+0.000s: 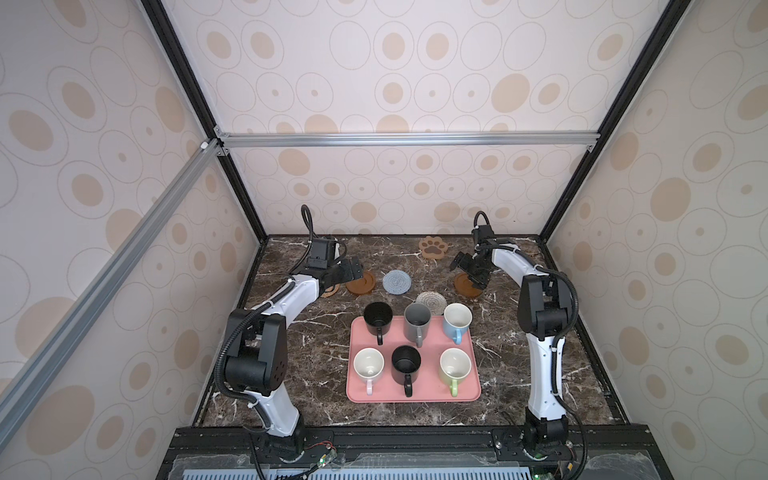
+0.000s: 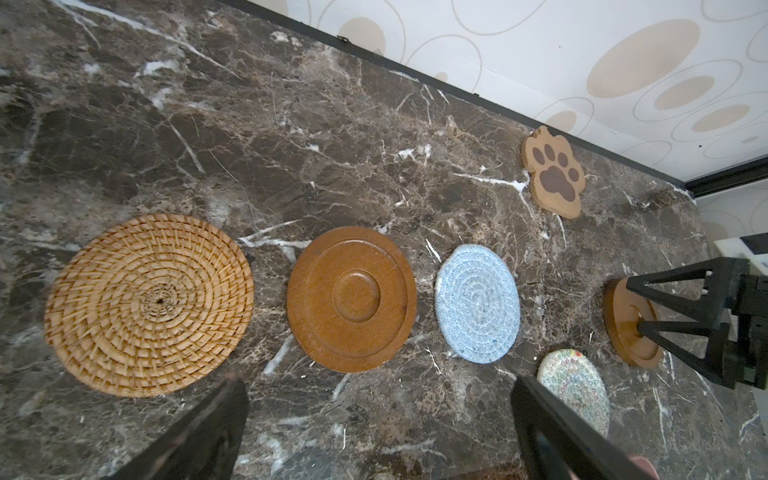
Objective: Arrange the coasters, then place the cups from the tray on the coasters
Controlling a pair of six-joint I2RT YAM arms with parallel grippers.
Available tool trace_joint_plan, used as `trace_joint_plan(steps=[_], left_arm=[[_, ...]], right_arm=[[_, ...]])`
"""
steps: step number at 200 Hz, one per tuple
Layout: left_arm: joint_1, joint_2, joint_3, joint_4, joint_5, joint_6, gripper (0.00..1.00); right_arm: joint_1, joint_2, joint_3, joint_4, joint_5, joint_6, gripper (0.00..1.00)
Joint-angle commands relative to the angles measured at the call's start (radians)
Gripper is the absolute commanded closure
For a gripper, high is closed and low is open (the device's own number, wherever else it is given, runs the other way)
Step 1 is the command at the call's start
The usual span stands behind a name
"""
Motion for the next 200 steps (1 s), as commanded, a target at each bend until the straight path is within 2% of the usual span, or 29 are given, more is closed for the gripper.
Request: trace_joint_plan(steps=[1, 31, 69, 98, 143, 200], left_arm=[[0.005, -0.023, 0.022, -0.007, -0.001, 0.005, 0.00], [0.005, -0.023, 0.019, 0.001, 0.001, 0.000, 0.00], [0.006, -0.021, 0.020, 0.007, 0.000, -0.003, 0.00], [0.005, -0.015, 0.026, 0.008, 0.004, 0.000, 0.00], [0.005, 0.000, 0.045, 0.001, 0.014, 0.003, 0.00], [0.005, -0.004, 0.039, -0.003, 0.009, 0.009, 0.00]], right_arm=[[-0.013, -0.033, 0.027, -0.067, 0.029, -0.024, 0.00], [-0.013, -0.045, 0.084, -0.049, -0.063, -0.057, 0.00], [-0.003, -0.053, 0.109, 0.014, -0.292, -0.111, 0.00], [0.011, -0.004, 0.174, -0.085, -0.460, -0.223, 0.00], [0.060, 0.105, 0.313, -0.350, -0.546, -0.409, 0.00], [0.112, 0.167, 0.335, -0.456, -0.566, -0.490, 0.00]])
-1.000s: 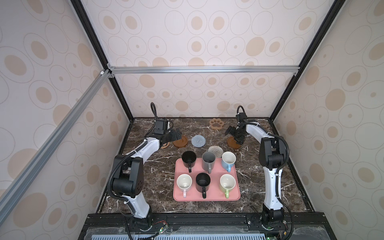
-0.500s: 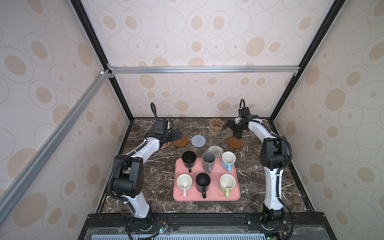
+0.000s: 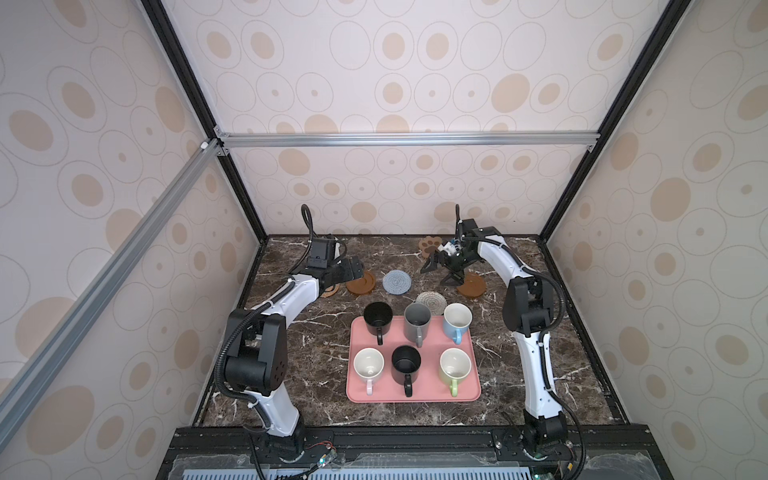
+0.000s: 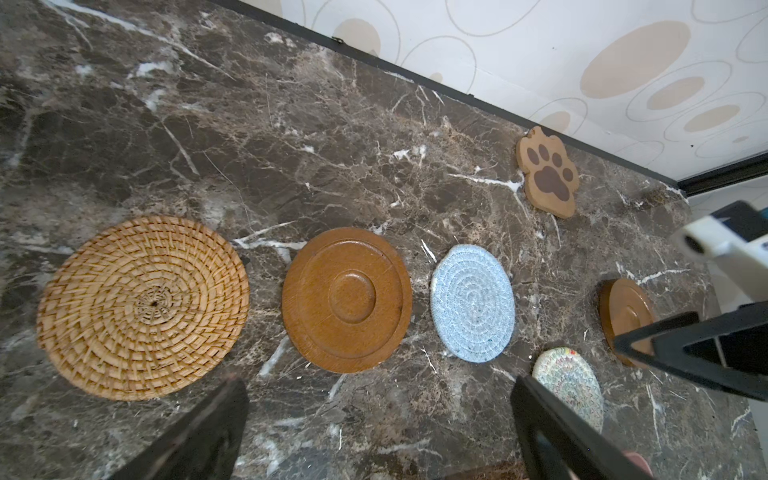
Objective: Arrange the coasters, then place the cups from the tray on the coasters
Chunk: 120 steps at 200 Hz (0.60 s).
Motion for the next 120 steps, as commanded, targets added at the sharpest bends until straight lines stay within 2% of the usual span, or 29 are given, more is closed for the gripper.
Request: trace_joint_plan(steps=[1, 55, 120], left_arm=[[0.005, -0.004, 0.035, -0.004, -0.002, 0.009, 0.00], [0.005, -0.001, 0.027, 0.002, 0.005, 0.000, 0.00], [0.005, 0.005, 0.039, -0.006, 0.000, 0.006, 0.00]], right_arm=[[0.017, 0.024, 0.020, -0.109, -0.028, -0.079, 0.00], [0.044, 0.072, 0.020, -0.137, -0.020, -0.101, 0.00], [0.044, 0.091, 0.000, -0.014, 0.188, 0.044, 0.00]])
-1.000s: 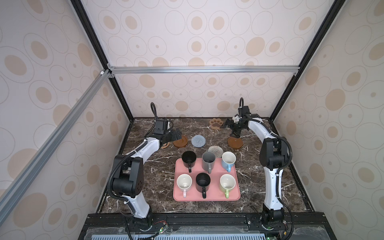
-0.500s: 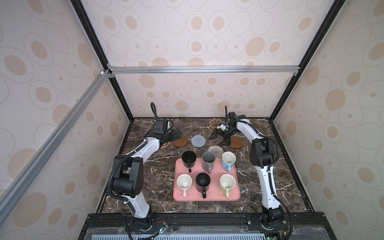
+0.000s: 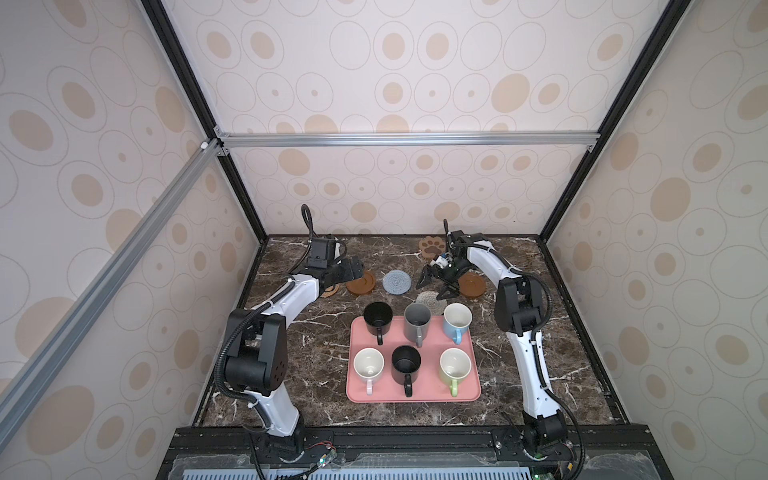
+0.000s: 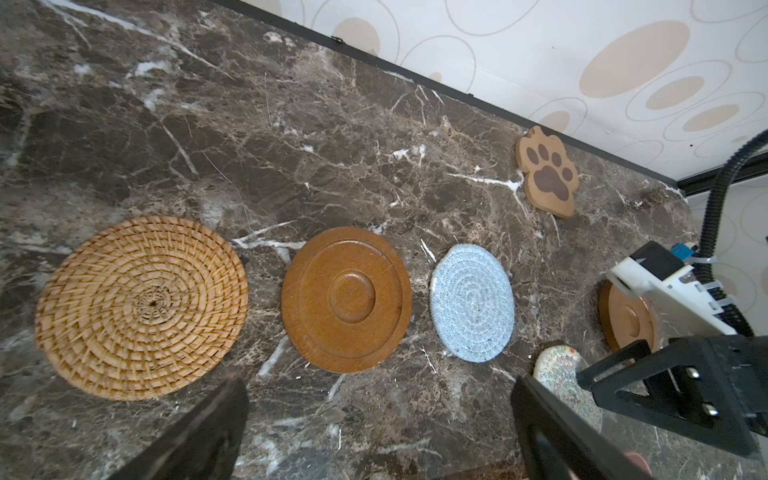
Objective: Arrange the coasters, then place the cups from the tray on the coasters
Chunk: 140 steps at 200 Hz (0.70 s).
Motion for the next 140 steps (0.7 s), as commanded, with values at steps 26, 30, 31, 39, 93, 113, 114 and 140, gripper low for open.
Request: trace_joint_plan(steps=[26, 30, 31, 39, 93, 113, 114, 140], left_arm=[[0.005, 0.006, 0.041, -0.006, 0.001, 0.008, 0.00], [0.005, 0.007, 0.041, -0.006, 0.003, 0.008, 0.00], [0.005, 0.007, 0.041, -0.007, 0.003, 0.007, 0.00], [0.005, 0.010, 0.044, -0.009, 0.003, 0.009, 0.00], [0.005, 0.027, 0.071, -0.022, 0.000, 0.014, 0.00], [0.005, 0.036, 0.079, -0.027, 0.004, 0.013, 0.00], [0.005, 0.036, 0.080, -0.027, 0.004, 0.013, 0.00], [0.005, 0.039, 0.082, -0.025, 0.006, 0.014, 0.00]], right_arm=[[0.004, 0.050, 0.001, 0.134, 0.196, 0.157, 0.00], [0.004, 0.050, 0.002, 0.147, 0.193, 0.168, 0.00], [0.004, 0.050, 0.002, 0.150, 0.193, 0.171, 0.00], [0.004, 0.053, 0.003, 0.175, 0.191, 0.189, 0.00], [-0.001, 0.072, 0.026, 0.282, 0.203, 0.293, 0.00], [-0.003, 0.074, 0.027, 0.304, 0.212, 0.312, 0.00], [-0.002, 0.074, 0.027, 0.304, 0.212, 0.313, 0.00], [-0.004, 0.078, 0.029, 0.310, 0.216, 0.319, 0.00]])
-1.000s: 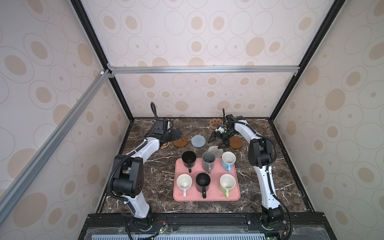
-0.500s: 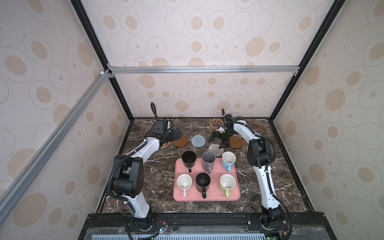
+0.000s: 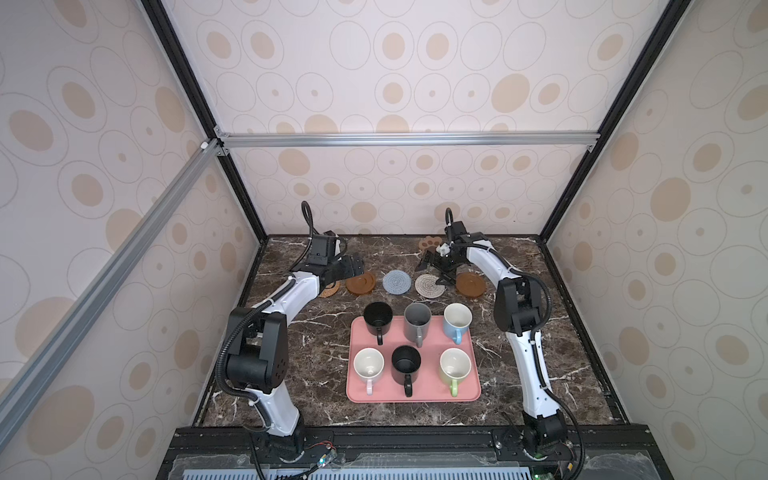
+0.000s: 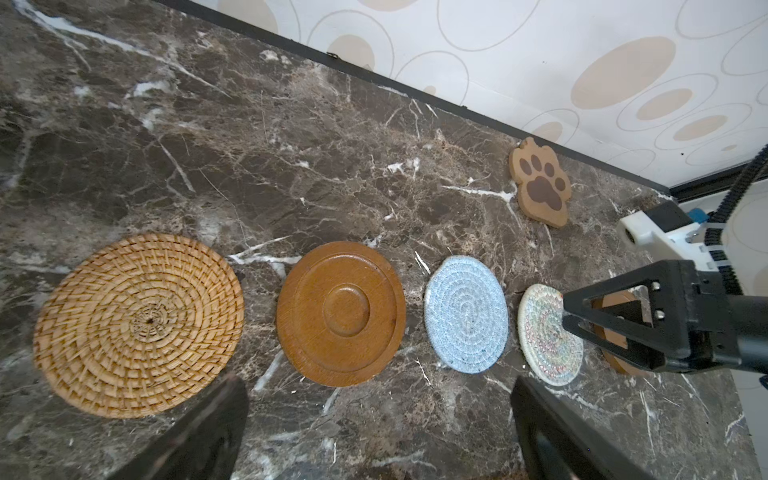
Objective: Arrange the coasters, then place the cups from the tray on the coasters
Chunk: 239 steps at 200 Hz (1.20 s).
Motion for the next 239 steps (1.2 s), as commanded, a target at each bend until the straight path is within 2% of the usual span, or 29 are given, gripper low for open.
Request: trace_joint_plan(steps=[1, 239], left_arm=[[0.005, 0.017, 0.041, -0.016, 0.005, 0.014, 0.00], [0.006, 0.006, 0.021, -0.002, 0.005, 0.011, 0.00]], right_arm=[[-0.003, 0.064, 0.000, 0.013, 0.064, 0.025, 0.00], [-0.029, 0.022, -0.008, -0.051, 0.088, -0.041, 0.00]])
